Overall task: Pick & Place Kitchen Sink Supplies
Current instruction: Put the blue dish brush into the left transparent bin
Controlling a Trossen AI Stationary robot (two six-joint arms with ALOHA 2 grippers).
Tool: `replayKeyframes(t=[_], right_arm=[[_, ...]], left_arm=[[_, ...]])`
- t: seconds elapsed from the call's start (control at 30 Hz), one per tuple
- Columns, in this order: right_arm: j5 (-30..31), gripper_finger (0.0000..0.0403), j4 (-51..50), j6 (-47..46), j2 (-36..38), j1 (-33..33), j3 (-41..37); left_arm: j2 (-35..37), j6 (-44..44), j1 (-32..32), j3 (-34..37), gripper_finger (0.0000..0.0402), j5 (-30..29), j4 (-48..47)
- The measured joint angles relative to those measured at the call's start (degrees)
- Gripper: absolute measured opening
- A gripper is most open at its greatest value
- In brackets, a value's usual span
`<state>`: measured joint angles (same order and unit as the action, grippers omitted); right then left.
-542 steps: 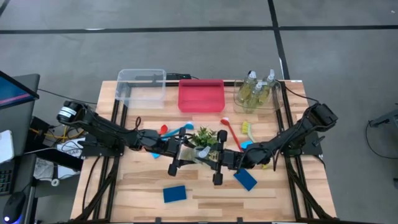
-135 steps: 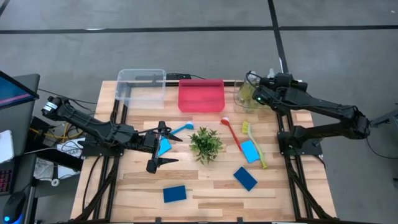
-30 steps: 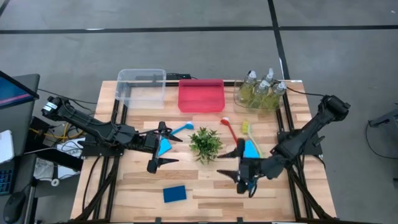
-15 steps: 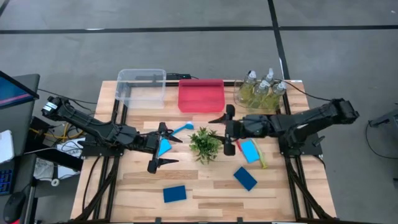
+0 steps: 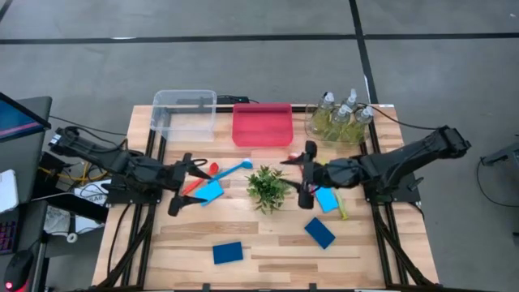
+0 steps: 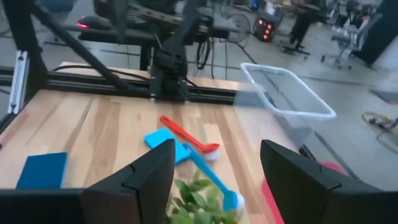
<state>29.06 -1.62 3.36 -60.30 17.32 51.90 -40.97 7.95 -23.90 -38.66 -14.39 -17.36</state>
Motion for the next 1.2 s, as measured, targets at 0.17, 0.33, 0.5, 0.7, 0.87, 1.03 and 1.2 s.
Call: replayKeyframes(t=[0.17,0.33,0.5,0.7,0.87,1.03,1.2], right_arm=[[0.55,0.0230,0.94,-1.29,0.55,1.51,-1.89],[0.96,0.0230,9.90,-0.12,0.97,3.82,-7.62],[0.98,0.0230,19.15,1.36,1.01,6.36,-11.86],[1.01,0.0230,21.88,1.26,1.08,7.92,-11.91],[0.85,0.0230,21.84,1.70,1.10,9.04,-11.91],[0.85,0.0230,21.85,1.70,1.10,9.40,-11.91],[0.85,0.0230,21.78,1.66,1.10,9.40,-11.91]], left_arm=[[4.14,0.01,0.00,4.67,0.0346,0.02,-0.22],[4.40,-0.01,0.00,7.61,0.0346,0.03,0.93],[2.58,0.05,0.25,9.45,0.0346,-0.52,2.23],[-1.00,0.17,4.46,9.56,0.0346,-0.59,3.73],[-5.10,-1.31,6.18,9.58,0.0346,4.81,12.91],[-9.31,-7.13,6.20,9.58,0.0346,11.50,23.51],[-11.15,-7.17,8.74,9.58,0.0346,8.24,22.04]])
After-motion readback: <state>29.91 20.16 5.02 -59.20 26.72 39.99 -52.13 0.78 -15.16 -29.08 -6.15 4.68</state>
